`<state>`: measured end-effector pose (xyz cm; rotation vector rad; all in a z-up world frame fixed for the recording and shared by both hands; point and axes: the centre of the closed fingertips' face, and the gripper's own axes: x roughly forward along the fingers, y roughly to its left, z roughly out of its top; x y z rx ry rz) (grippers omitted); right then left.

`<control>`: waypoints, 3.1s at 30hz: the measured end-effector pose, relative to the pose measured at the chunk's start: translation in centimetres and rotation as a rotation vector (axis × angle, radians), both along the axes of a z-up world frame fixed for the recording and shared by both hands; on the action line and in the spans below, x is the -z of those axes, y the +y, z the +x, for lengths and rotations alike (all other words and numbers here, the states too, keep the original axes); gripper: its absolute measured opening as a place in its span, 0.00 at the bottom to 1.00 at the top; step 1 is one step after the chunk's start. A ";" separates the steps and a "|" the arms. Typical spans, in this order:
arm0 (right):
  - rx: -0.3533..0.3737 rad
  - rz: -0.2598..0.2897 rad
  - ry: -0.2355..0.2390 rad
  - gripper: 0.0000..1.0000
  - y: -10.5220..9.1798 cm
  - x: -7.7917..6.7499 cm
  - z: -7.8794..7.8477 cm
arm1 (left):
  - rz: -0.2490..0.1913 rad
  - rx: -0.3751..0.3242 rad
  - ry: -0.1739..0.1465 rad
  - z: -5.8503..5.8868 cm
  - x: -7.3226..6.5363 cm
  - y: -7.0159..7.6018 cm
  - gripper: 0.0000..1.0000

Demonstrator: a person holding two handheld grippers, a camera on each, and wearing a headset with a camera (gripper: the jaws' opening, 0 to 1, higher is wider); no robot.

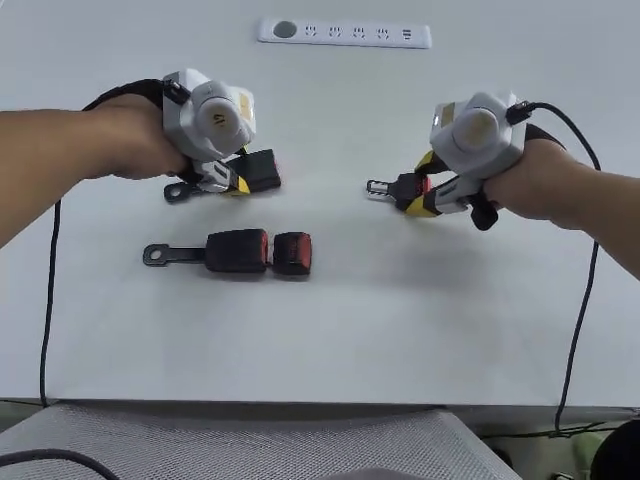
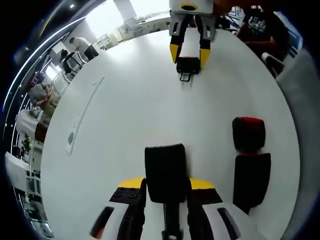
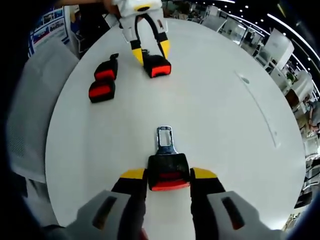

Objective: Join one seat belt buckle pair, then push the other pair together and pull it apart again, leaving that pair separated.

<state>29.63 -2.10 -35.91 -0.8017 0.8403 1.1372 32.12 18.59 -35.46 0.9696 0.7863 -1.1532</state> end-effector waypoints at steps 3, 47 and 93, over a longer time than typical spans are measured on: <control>-0.015 -0.005 0.018 0.35 0.0 0.3 0.1 | 0.011 0.039 0.001 0.0 0.3 0.0 0.33; -0.136 0.045 0.025 0.33 7.5 0.5 0.0 | 0.069 0.090 0.024 0.3 1.4 0.3 0.32; -0.227 0.119 -0.009 0.31 14.0 0.2 1.8 | 0.025 0.107 0.040 0.1 1.2 0.5 0.32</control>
